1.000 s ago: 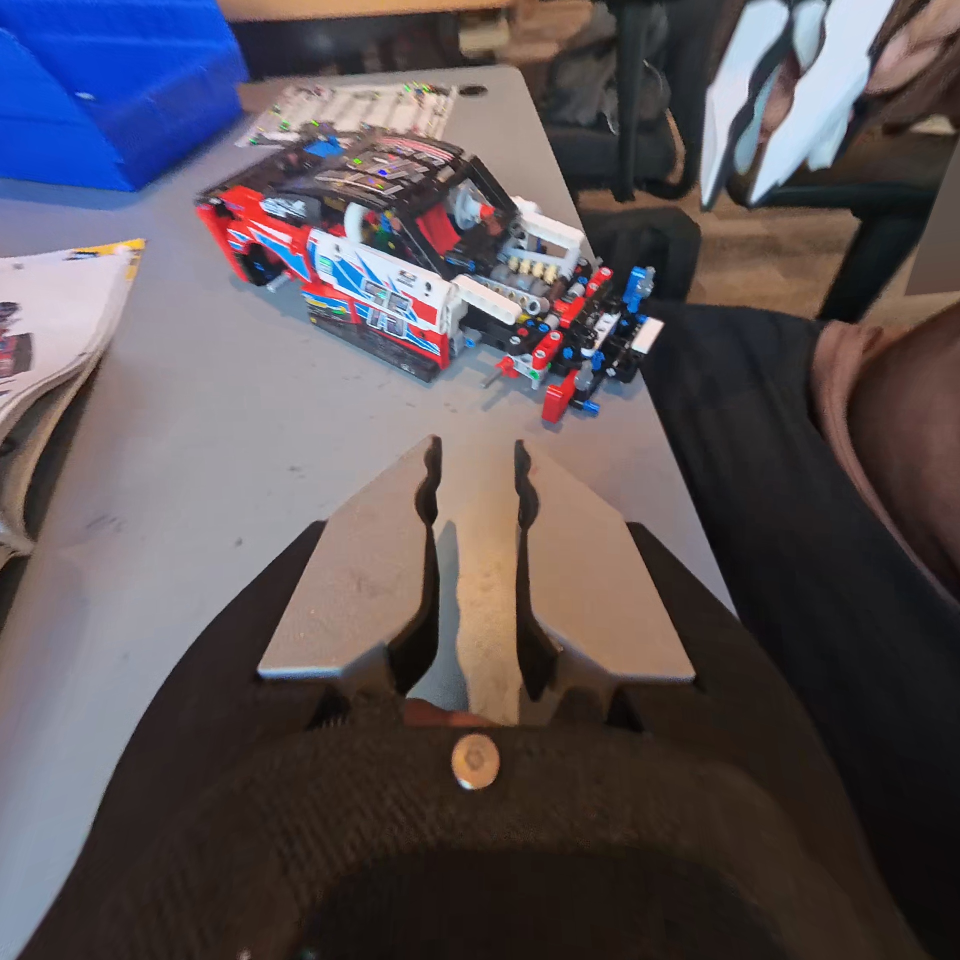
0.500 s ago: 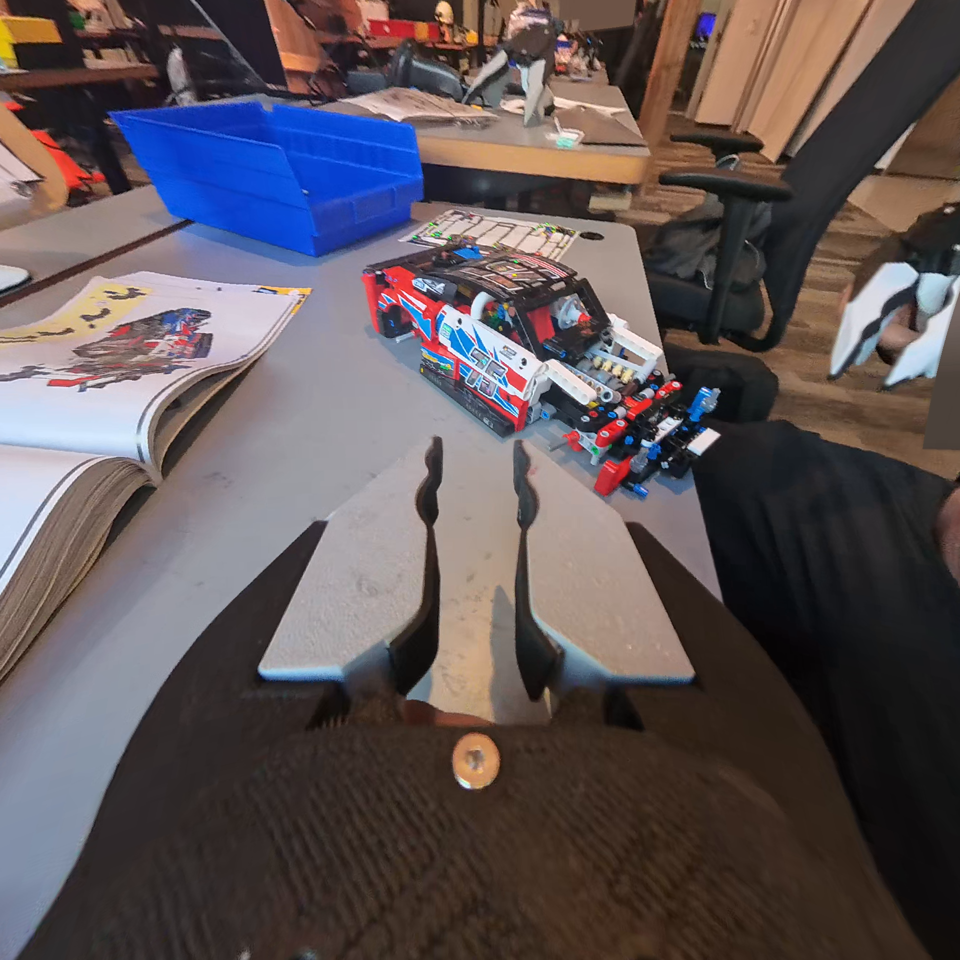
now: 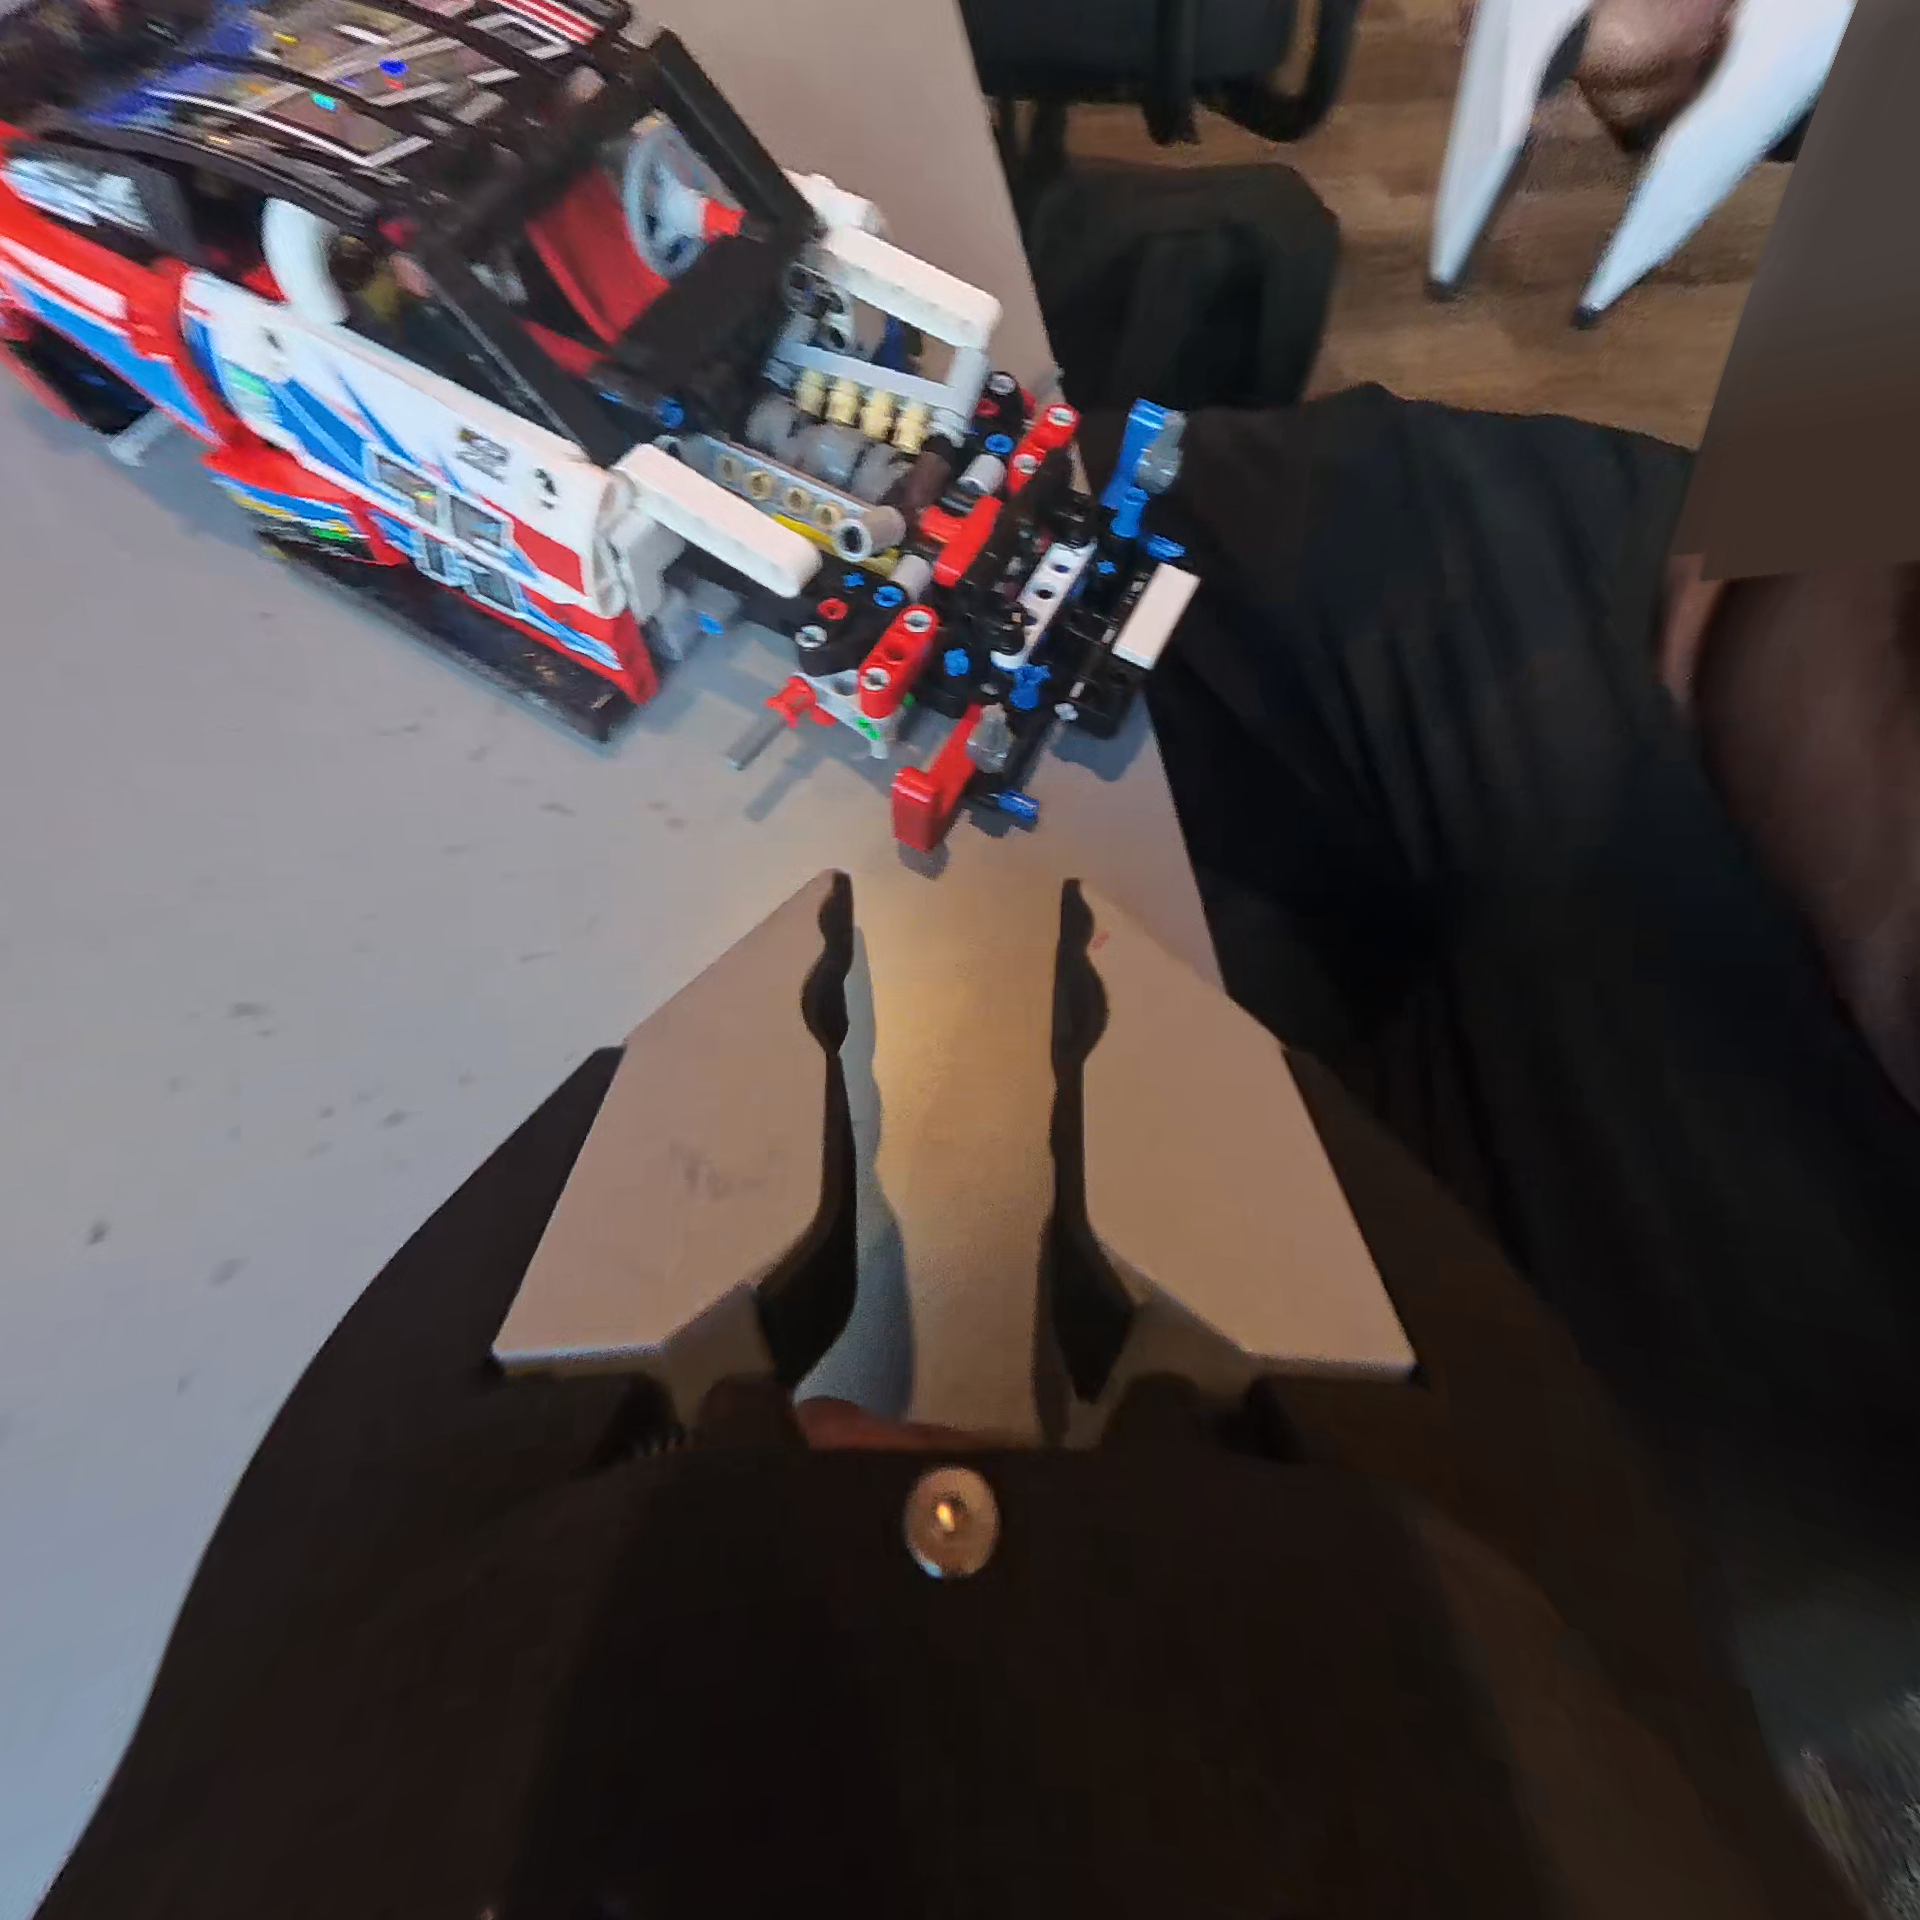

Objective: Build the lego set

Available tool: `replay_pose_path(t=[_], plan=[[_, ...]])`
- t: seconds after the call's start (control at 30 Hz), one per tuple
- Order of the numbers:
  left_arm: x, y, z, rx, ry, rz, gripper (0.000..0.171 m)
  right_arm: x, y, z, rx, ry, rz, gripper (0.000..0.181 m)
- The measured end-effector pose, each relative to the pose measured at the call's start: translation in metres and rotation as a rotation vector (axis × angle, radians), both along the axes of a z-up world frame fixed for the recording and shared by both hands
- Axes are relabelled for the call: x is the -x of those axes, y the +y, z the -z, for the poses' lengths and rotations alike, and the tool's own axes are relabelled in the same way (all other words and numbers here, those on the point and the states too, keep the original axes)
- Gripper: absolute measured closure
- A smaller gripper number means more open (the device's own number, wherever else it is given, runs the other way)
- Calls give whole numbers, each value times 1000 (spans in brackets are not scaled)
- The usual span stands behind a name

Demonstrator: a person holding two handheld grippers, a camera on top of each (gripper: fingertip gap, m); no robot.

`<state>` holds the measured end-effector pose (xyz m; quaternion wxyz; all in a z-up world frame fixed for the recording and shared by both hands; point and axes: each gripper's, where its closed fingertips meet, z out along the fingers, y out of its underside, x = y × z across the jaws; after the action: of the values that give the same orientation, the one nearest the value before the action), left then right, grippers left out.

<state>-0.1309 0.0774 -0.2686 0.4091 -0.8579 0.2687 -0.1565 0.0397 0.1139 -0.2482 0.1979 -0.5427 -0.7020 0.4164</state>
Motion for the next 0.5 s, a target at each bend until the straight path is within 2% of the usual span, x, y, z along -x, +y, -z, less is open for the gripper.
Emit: replay_pose_path(t=[0.17,0.37,0.5], plan=[[-4,2,9,4,90,129,136,61,4,-25,-242,-40,-69,172],[-6,2,11,2,97,276,139,91,8,1,-483,-272,-206,179],[-5,9,12,-18,134,275,140,96,16,9,-586,-342,-230,181]])
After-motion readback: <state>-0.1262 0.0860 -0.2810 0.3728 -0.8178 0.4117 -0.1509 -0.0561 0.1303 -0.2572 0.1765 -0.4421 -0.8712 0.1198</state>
